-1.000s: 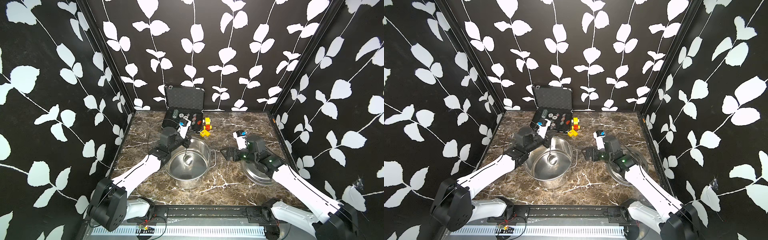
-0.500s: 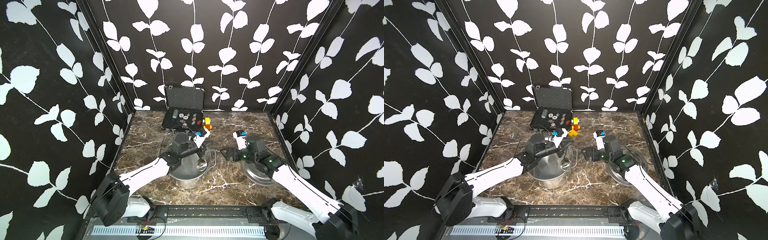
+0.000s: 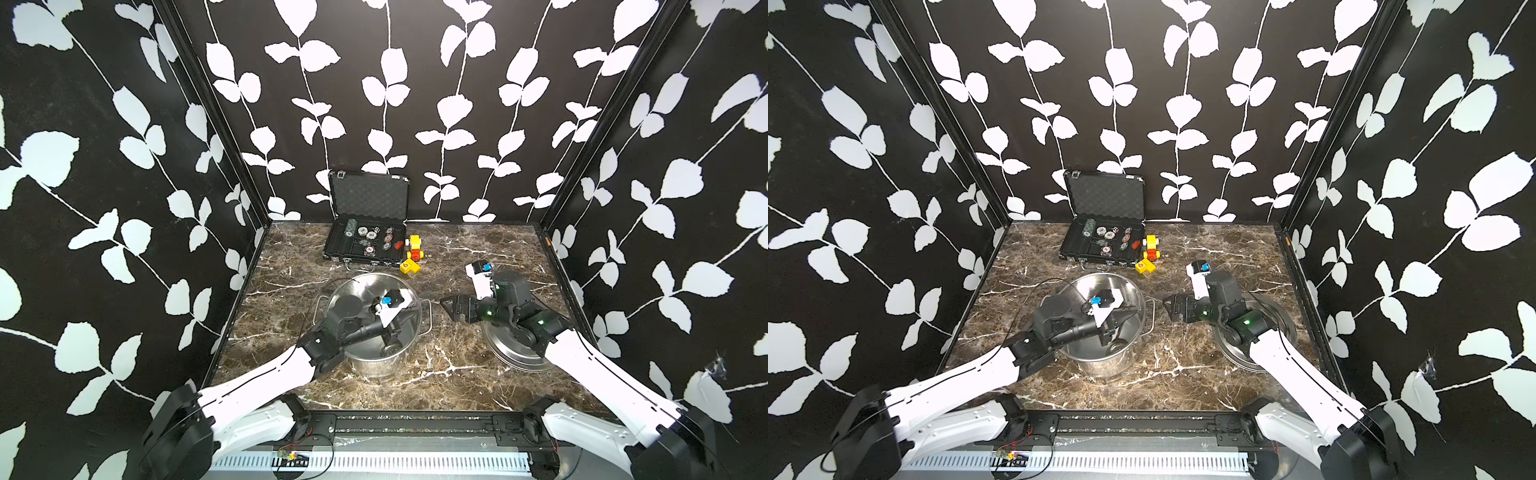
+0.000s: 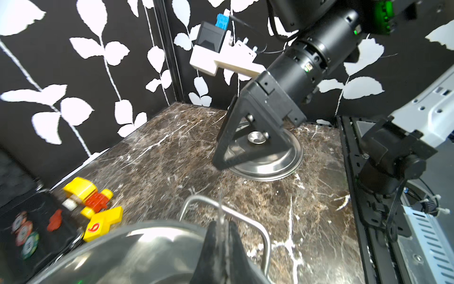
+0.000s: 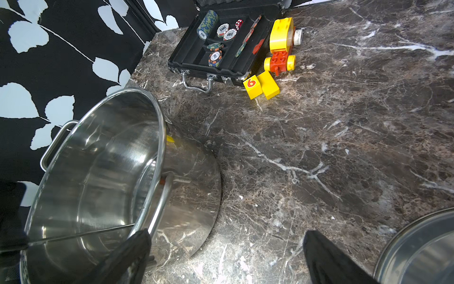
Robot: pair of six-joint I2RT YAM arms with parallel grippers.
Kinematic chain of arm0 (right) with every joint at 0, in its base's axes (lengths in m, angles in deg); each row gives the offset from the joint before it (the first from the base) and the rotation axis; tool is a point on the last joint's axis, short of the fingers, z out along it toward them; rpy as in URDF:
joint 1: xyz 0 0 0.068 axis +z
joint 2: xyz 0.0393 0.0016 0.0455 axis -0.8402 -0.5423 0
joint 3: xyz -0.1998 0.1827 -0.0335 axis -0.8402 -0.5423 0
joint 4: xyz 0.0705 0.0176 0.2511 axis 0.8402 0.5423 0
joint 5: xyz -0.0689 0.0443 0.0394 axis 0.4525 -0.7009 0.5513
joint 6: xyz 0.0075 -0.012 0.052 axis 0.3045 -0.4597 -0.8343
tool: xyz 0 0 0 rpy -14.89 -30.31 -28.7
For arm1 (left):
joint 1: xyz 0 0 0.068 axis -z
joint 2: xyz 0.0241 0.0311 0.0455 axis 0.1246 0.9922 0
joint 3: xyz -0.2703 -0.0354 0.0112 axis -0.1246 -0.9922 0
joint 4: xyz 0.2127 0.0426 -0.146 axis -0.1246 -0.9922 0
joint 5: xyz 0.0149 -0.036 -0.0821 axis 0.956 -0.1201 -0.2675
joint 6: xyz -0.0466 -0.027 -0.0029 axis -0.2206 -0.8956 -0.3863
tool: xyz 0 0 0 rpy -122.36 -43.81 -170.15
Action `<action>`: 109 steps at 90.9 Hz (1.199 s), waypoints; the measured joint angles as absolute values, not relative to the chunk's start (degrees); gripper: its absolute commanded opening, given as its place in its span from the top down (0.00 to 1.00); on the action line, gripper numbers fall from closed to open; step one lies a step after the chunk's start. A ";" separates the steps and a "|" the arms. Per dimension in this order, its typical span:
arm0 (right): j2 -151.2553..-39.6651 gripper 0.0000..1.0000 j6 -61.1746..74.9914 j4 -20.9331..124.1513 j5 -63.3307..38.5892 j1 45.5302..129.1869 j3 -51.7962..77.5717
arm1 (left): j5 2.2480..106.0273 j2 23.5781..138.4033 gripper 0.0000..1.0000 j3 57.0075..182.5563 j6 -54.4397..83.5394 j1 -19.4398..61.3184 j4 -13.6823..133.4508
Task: Stir the soup with a spoon
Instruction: Stir the soup in the pan with a stick.
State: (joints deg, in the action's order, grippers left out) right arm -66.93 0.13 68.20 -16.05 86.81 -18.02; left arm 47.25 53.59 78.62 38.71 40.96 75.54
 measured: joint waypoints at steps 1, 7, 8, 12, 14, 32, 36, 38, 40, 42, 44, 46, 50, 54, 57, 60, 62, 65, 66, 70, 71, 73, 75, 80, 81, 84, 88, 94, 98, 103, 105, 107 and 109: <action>-66.93 0.01 0.13 68.20 -16.05 86.81 -18.02 | 47.45 52.91 1.00 78.38 38.73 40.96 75.28; -67.00 0.01 0.11 68.13 -16.08 86.81 -18.02 | 48.94 48.89 1.00 76.68 38.69 40.96 73.24; -67.02 0.01 0.11 68.11 -16.10 86.81 -18.02 | 49.24 48.15 1.00 76.35 38.69 40.96 72.81; -67.06 0.01 0.13 68.05 -16.14 86.81 -18.02 | 50.38 45.64 1.00 75.43 38.60 40.96 71.45; -67.11 0.01 0.13 67.98 -16.16 86.81 -18.02 | 51.08 44.06 1.00 74.97 38.45 40.96 70.53; -67.96 0.01 0.11 67.26 -16.32 87.11 -18.02 | 60.15 31.87 1.00 71.67 38.18 40.96 63.78; -68.18 0.01 0.11 67.17 -16.47 87.29 -18.02 | 62.77 29.51 1.00 71.19 38.18 40.98 62.40; -68.27 0.01 0.11 67.13 -16.47 87.40 -18.02 | 63.97 28.52 1.00 71.02 38.18 40.98 61.79; -68.33 0.01 0.11 67.06 -16.47 87.48 -18.02 | 65.15 27.54 1.00 70.86 38.18 40.98 61.16; -68.40 0.01 0.11 67.02 -16.49 87.55 -18.02 | 66.14 26.71 1.00 70.77 38.18 40.98 60.50; -68.44 0.01 0.11 67.00 -16.49 87.59 -18.02 | 67.03 25.96 1.00 70.73 38.16 40.96 59.95; -68.44 0.01 0.11 67.00 -16.51 87.64 -18.02 | 68.26 25.24 1.00 70.69 38.14 40.96 59.34; -68.44 0.01 0.11 66.97 -16.51 87.68 -18.02 | 70.42 24.26 1.00 70.62 38.01 40.96 58.51; -68.44 0.01 0.11 66.97 -16.51 87.77 -18.02 | 72.74 23.71 1.00 70.62 37.92 40.96 57.90; -68.44 0.01 0.11 66.97 -16.56 87.83 -18.02 | 74.66 23.60 1.00 70.62 37.79 40.96 57.70; -68.44 0.01 0.11 66.97 -16.62 87.88 -18.02 | 76.37 23.63 1.00 70.62 37.70 40.96 57.66; -68.44 0.01 0.13 66.95 -16.67 87.88 -18.02 | 77.72 23.80 1.00 70.62 37.68 40.96 57.64; -68.44 0.01 0.11 66.97 -16.67 87.90 -18.02 | 79.32 24.17 1.00 70.62 37.59 40.96 57.79; -68.44 0.01 0.11 66.97 -16.67 87.90 -18.02 | 79.82 24.28 1.00 70.62 37.59 40.96 57.86; -68.48 0.01 0.13 66.97 -16.67 87.92 -18.02 | 81.96 25.31 1.00 70.64 37.68 40.96 58.56; -68.51 0.01 0.11 66.97 -16.67 87.92 -18.02 | 82.40 25.64 1.00 70.64 37.70 40.94 58.75; -68.57 0.01 0.13 66.95 -16.69 87.92 -18.00 | 83.23 26.34 1.00 70.64 37.77 40.87 59.30; -68.66 0.01 0.13 66.95 -16.71 87.92 -18.00 | 83.93 27.17 1.00 70.64 37.81 40.74 59.87; -68.97 0.01 0.13 67.02 -16.73 87.99 -17.93 | 84.96 29.81 1.00 70.71 37.84 39.65 61.77; -69.01 0.01 0.15 67.02 -16.75 88.01 -17.91 | 85.02 30.31 1.00 70.71 37.84 39.34 62.14; -69.14 0.01 0.20 67.00 -16.75 88.09 -17.87 | 84.93 32.26 1.00 70.77 37.62 37.92 63.56; -69.18 0.01 0.30 67.08 -16.80 88.23 -17.80 | 84.21 34.79 1.00 70.91 36.98 35.54 65.55; -69.18 0.01 0.37 67.24 -16.86 88.36 -17.67 | 82.73 39.12 1.00 71.17 35.82 31.36 68.89; -69.18 0.01 0.41 67.48 -16.86 88.40 -17.45 | 82.11 42.16 1.00 71.67 35.58 29.29 70.66; -69.12 0.01 0.50 67.72 -16.84 88.42 -17.15 | 81.83 45.35 1.00 72.59 35.61 27.98 72.57; -69.05 0.01 0.52 67.70 -16.84 88.42 -17.12 | 81.55 46.79 1.00 73.11 35.65 27.69 73.40; -68.90 0.01 0.55 67.78 -16.80 88.42 -17.10 | 81.26 47.93 1.00 73.62 35.67 27.56 74.27; -68.79 0.01 0.55 67.87 -16.82 88.42 -17.10 | 81.04 49.00 1.00 74.12 35.67 27.39 75.08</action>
